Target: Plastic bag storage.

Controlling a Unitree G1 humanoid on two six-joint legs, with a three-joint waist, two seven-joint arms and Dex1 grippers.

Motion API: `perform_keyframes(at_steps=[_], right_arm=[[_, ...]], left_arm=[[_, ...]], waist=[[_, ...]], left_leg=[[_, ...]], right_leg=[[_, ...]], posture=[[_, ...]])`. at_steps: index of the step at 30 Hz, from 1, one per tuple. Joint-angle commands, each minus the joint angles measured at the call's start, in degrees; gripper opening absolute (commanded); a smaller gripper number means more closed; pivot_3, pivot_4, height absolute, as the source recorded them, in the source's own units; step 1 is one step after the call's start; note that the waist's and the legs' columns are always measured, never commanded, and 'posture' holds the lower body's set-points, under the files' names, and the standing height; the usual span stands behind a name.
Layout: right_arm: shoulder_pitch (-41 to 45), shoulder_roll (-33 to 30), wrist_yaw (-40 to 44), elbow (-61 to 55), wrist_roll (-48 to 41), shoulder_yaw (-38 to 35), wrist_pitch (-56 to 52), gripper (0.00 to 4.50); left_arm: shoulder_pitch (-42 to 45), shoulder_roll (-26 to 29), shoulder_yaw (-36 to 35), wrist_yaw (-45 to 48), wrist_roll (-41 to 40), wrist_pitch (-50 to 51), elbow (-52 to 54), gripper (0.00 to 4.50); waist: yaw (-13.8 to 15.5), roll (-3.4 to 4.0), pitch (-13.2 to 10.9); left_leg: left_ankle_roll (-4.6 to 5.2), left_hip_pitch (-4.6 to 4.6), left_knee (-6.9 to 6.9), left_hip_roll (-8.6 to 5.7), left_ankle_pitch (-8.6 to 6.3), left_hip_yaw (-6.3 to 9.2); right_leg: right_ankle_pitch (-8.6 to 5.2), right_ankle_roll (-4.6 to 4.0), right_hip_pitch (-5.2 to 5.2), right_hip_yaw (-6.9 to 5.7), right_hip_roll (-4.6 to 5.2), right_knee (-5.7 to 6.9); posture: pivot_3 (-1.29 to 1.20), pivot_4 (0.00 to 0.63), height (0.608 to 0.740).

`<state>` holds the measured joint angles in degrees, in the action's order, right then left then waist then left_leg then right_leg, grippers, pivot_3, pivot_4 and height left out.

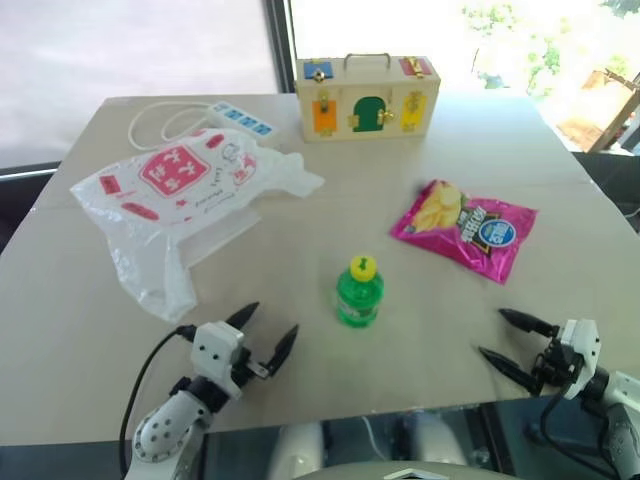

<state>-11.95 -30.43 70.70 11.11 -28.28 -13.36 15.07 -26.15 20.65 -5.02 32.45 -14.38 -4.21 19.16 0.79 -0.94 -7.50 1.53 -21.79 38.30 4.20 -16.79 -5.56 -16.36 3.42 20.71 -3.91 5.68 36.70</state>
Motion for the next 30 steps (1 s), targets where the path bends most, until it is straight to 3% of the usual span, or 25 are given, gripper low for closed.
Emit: perform_keyframes(at_steps=[1,30], right_arm=[[0.61,0.02,0.61,0.41,-0.11,-0.01,0.92,4.5],[2.42,-0.14,-0.84,-3.39,-0.5,2.03,-2.79,4.5]], left_arm=[[-0.92,0.24,0.17,0.43,0.32,-1.46,0.14,4.44],[-2.17,0.31,-1.8,0.91,-1.85,-1.93,0.81,4.44]], waist=[[-0.01,0.0,0.0],[-0.05,0.07,0.03]], left_leg=[[0.0,0.0,0.0,0.0,0.0,0.0],[0.0,0.02,0.0,0.0,0.0,-0.02]], right_leg=[[0.0,0.0,0.0,0.0,0.0,0.0],[0.0,0.0,0.0,0.02,-0.01,0.01]], posture=[[0.0,0.15,0.74],[0.0,0.15,0.74]])
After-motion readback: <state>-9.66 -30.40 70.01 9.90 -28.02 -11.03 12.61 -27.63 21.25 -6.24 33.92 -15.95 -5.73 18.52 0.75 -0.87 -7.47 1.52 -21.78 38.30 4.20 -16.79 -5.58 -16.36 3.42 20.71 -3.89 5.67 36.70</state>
